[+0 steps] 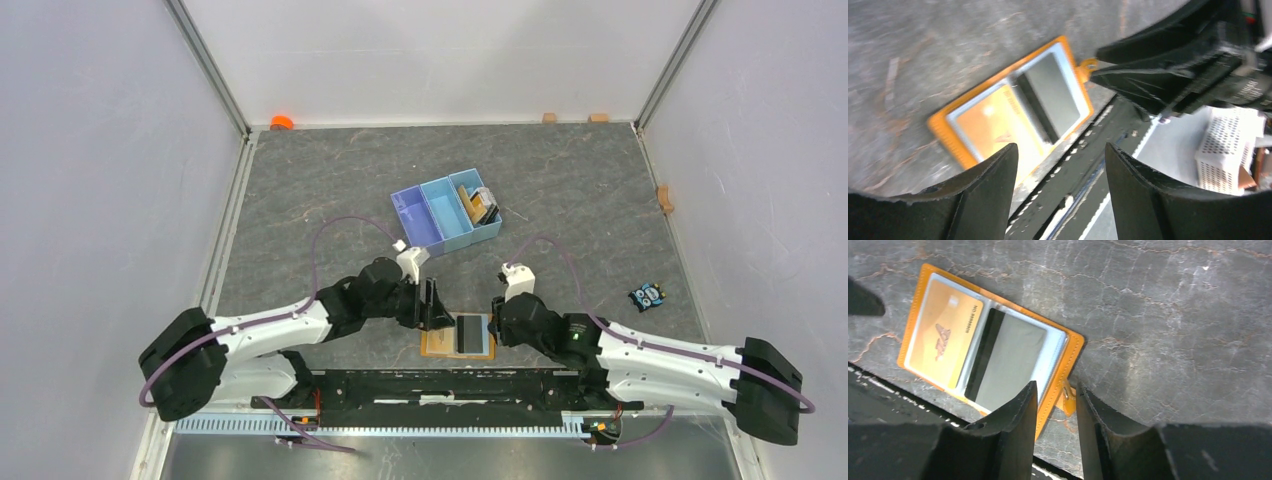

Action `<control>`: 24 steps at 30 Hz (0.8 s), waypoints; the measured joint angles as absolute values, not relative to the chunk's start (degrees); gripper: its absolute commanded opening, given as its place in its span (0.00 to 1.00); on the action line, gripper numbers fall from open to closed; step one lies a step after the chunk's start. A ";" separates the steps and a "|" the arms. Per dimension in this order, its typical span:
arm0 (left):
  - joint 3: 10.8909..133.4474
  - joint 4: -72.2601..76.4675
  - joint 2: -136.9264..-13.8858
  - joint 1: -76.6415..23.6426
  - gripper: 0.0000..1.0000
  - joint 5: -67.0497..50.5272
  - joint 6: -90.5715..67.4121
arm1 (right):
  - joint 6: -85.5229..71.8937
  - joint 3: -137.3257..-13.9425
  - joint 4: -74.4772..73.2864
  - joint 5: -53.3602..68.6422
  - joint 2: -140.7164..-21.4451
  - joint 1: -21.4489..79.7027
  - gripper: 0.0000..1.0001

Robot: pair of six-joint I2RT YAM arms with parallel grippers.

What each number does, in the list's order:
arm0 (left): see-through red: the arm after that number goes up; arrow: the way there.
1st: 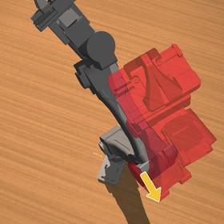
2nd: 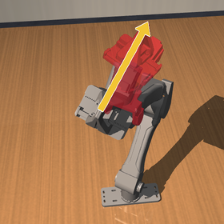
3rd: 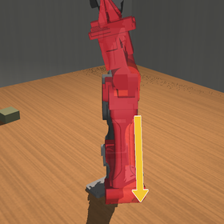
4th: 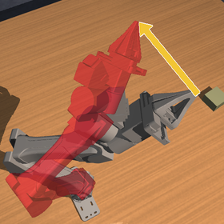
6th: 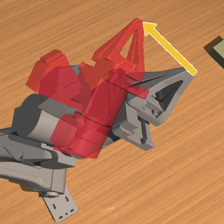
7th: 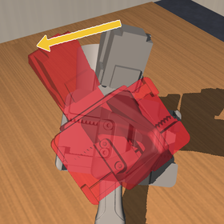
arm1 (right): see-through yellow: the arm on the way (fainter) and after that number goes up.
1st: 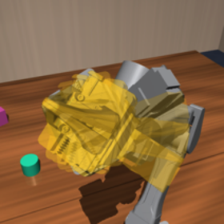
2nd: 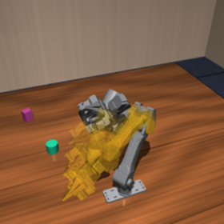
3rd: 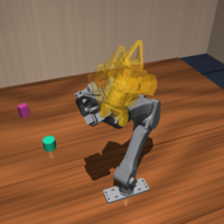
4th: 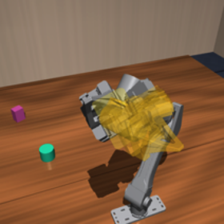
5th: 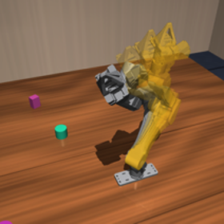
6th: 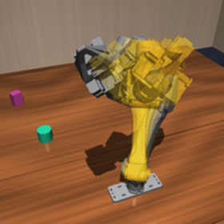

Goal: Put the credit cards into the card holder
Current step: Insert the credit card into the card holder.

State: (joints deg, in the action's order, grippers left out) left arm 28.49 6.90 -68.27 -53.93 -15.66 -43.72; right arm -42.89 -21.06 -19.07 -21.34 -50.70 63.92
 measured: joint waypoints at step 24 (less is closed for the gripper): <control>26.50 13.87 -79.83 -56.47 0.59 -16.03 -47.94 | -48.07 -17.65 -20.01 -23.81 -52.01 64.40 0.10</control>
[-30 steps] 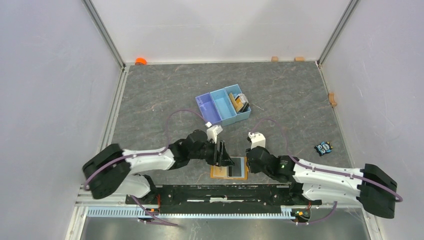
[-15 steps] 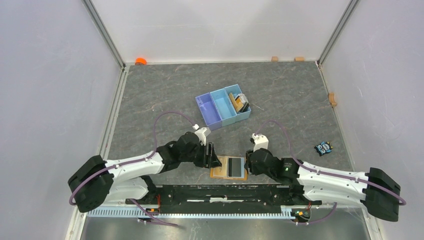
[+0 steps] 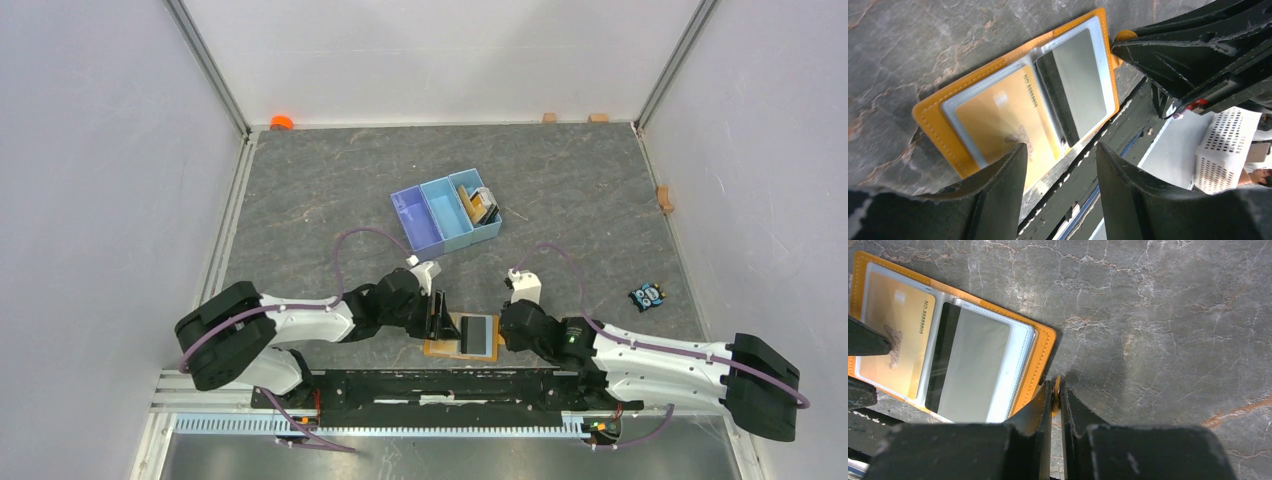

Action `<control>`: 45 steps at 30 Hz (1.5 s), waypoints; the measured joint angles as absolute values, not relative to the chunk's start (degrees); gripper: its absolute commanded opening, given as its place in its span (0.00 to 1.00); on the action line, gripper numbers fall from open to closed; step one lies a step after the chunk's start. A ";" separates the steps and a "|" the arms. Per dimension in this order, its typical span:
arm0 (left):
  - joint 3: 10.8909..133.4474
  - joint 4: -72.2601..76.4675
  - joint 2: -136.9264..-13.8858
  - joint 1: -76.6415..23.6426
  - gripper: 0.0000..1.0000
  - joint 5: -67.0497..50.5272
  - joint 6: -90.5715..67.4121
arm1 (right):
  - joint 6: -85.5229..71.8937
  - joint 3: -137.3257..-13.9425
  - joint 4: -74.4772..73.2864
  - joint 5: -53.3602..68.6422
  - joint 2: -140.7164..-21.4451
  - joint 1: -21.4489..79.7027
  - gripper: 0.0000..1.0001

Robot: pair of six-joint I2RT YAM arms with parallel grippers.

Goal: Put the credit cards into the card holder
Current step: Insert the credit card into the card holder.

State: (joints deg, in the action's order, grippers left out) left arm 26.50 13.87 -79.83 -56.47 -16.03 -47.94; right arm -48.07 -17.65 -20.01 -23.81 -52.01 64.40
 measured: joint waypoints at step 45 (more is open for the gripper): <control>33.21 22.20 -91.88 -61.25 0.71 -17.82 -51.70 | -49.32 -16.62 -17.47 -24.97 -52.51 64.53 0.14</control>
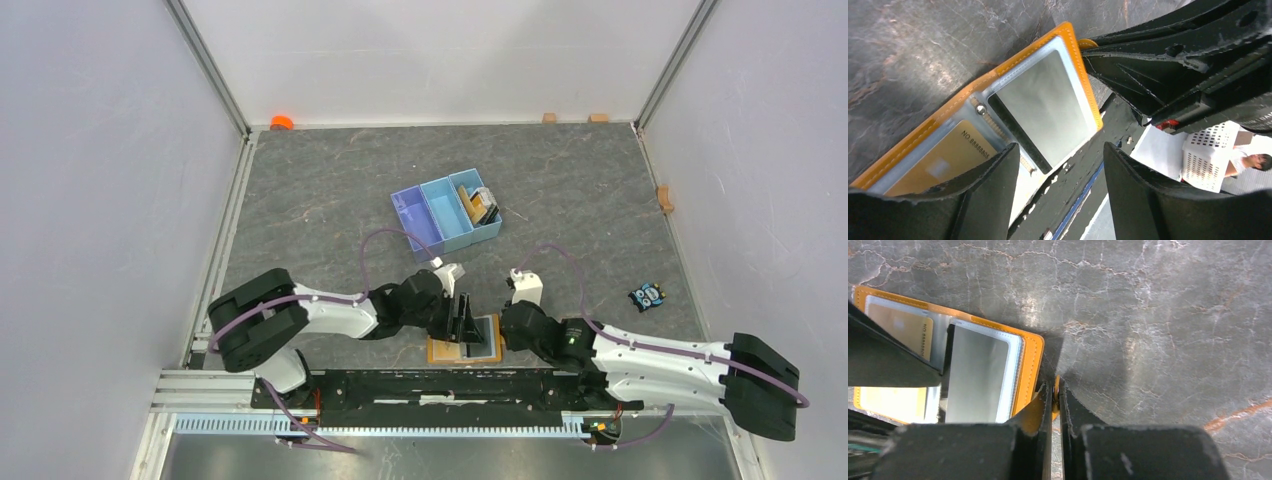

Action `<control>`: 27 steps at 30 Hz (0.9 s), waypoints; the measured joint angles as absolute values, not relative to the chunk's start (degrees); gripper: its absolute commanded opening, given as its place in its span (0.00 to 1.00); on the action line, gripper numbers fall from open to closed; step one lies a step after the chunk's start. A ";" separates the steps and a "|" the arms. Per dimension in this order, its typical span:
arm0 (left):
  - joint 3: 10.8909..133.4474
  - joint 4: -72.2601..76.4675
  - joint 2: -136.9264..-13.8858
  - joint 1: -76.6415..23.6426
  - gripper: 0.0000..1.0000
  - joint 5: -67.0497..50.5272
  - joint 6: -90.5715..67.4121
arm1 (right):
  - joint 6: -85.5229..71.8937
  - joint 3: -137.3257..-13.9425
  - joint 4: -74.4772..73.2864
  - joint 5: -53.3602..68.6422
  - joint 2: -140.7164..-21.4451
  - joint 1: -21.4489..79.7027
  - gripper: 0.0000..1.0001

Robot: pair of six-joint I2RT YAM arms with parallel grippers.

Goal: Put the credit cards into the card holder
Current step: Insert the credit card into the card holder, then turn over the card slot in the card holder.

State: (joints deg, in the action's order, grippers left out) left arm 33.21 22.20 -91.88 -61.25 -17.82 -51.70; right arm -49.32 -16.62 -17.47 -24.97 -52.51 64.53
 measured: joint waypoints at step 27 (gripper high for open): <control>22.87 1.72 -69.93 -57.56 0.59 -9.15 -46.68 | -49.12 -14.09 -14.15 -15.20 -42.48 64.77 0.35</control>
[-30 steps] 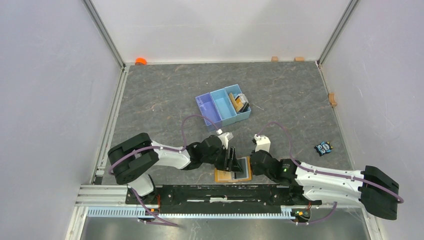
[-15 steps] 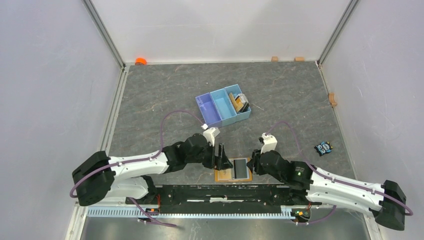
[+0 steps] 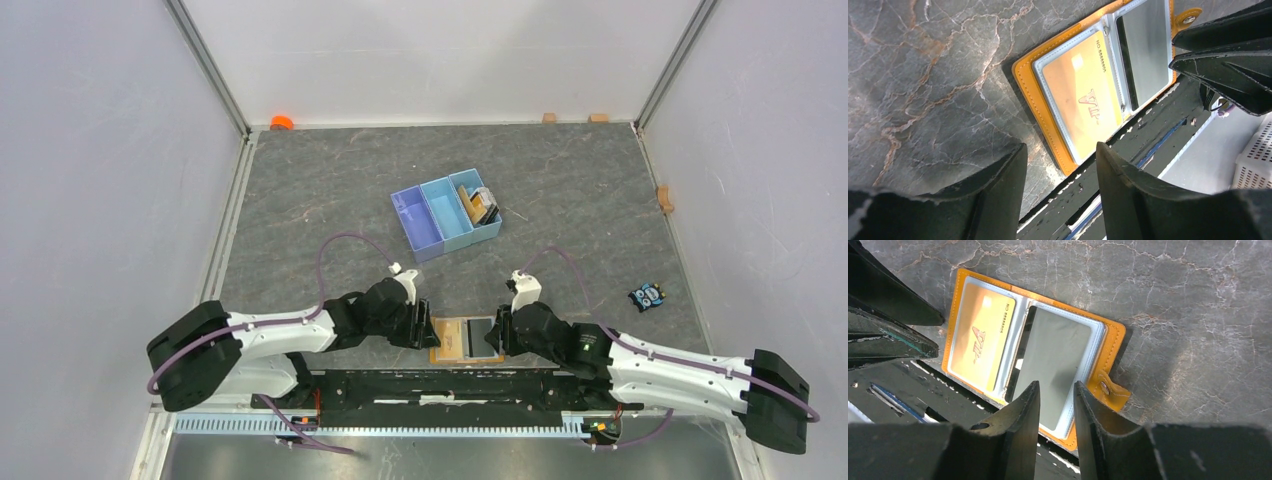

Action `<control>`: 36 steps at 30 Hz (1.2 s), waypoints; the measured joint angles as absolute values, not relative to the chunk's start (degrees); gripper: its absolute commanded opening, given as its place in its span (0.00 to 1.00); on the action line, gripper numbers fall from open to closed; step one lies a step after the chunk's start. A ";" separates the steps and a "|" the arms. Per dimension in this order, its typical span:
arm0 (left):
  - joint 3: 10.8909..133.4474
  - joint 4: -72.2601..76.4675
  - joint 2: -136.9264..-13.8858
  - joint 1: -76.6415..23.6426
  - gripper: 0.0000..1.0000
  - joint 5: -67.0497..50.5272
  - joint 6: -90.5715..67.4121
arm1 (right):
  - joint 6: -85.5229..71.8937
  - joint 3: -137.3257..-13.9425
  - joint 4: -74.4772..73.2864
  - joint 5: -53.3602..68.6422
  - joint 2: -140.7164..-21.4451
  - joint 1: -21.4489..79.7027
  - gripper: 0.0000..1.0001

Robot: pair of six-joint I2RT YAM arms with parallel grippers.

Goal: Put the credit cards into the card holder
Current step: Turn over the card slot in the card holder.

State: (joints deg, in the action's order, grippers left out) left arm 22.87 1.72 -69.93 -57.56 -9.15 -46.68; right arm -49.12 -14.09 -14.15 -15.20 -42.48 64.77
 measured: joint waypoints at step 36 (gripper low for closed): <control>21.12 8.19 -74.39 -57.21 0.02 -9.08 -47.46 | -57.25 -3.66 4.60 -11.46 -41.89 64.69 0.33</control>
State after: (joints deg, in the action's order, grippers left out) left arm 21.12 8.19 -74.39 -57.21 -9.08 -47.46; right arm -57.25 -3.66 4.60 -11.46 -41.89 64.69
